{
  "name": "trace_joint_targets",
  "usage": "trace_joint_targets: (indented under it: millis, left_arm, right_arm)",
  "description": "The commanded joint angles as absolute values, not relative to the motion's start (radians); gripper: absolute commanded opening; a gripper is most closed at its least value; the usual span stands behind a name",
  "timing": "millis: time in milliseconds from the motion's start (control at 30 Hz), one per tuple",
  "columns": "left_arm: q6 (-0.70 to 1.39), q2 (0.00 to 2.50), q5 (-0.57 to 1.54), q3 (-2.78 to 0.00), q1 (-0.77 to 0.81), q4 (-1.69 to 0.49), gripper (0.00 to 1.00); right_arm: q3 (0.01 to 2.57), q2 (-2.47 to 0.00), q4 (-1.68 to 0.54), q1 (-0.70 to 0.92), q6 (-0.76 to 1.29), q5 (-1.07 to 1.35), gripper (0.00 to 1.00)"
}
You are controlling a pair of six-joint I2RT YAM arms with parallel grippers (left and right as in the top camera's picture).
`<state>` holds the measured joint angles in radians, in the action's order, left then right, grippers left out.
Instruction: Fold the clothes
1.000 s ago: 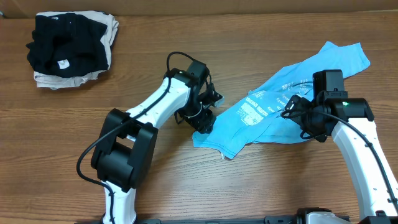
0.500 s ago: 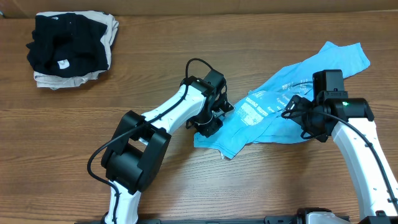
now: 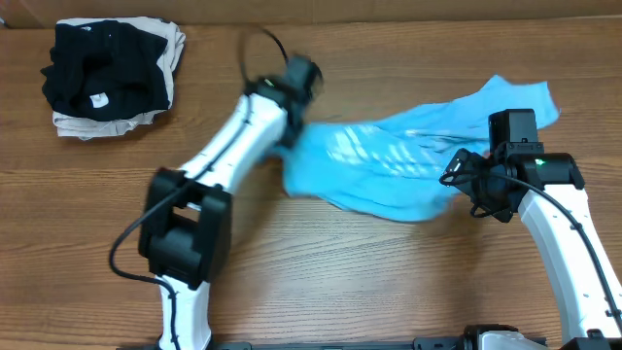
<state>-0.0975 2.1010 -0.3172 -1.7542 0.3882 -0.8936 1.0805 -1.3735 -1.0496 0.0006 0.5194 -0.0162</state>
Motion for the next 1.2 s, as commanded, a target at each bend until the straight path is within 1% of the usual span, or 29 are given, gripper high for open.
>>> trace_joint_targets:
  millis: [0,33,67,100,200,267,467,600,700,767,867,1033,1167]
  left_arm:
    - [-0.066,2.103,-0.426,-1.837,0.315,-0.771,0.27]
    - [-0.066,2.103,-0.411,-1.837,0.297,-0.711,0.53]
    - [-0.067,2.103,-0.388,-1.837,0.283,-0.666,0.88]
    - [-0.067,2.103,-0.359,-1.837,0.272,-0.638,1.0]
    - [-0.067,2.101,-0.264,-1.84,0.257,-0.621,1.0]
    - [-0.067,2.099,-0.21,-1.853,0.26,-0.67,1.0]
    - [-0.067,2.096,0.04,-1.925,0.329,-0.962,1.0]
    - [-0.111,2.1,0.173,-1.904,0.389,-1.05,0.97]
    - [-0.197,2.1,0.189,-1.858,0.441,-1.075,0.97]
    - [-0.261,2.1,0.19,-1.822,0.477,-1.077,0.99]
    - [-0.365,2.1,0.189,-1.777,0.535,-1.069,0.97]
    - [-0.425,2.1,0.174,-1.723,0.621,-0.997,0.96]
    - [-0.432,2.1,0.172,-1.684,0.664,-0.948,0.87]
  right_arm:
    - [1.105,-1.381,-1.048,-0.002,0.516,-0.033,0.89]
    - [1.105,-1.389,-1.048,-0.002,0.516,-0.033,0.89]
    - [1.105,-1.399,-1.047,-0.002,0.516,-0.033,0.89]
    - [1.105,-1.407,-1.046,-0.002,0.516,-0.032,0.89]
    - [1.105,-1.434,-1.045,-0.002,0.516,-0.033,0.89]
    - [1.105,-1.444,-1.038,-0.002,0.516,-0.033,0.89]
    - [1.105,-1.447,-1.005,-0.002,0.516,-0.033,0.89]
    - [1.105,-1.447,-0.988,-0.002,0.516,-0.034,0.9]
    - [1.105,-1.447,-0.98,-0.002,0.516,-0.048,0.9]
    - [1.105,-1.447,-0.978,-0.003,0.516,-0.07,0.93]
    - [1.105,-1.447,-0.974,-0.014,0.516,-0.078,0.93]
    - [1.105,-1.447,-0.978,-0.052,0.516,-0.078,0.93]
    - [1.105,-1.447,-0.988,-0.081,0.516,-0.078,0.93]
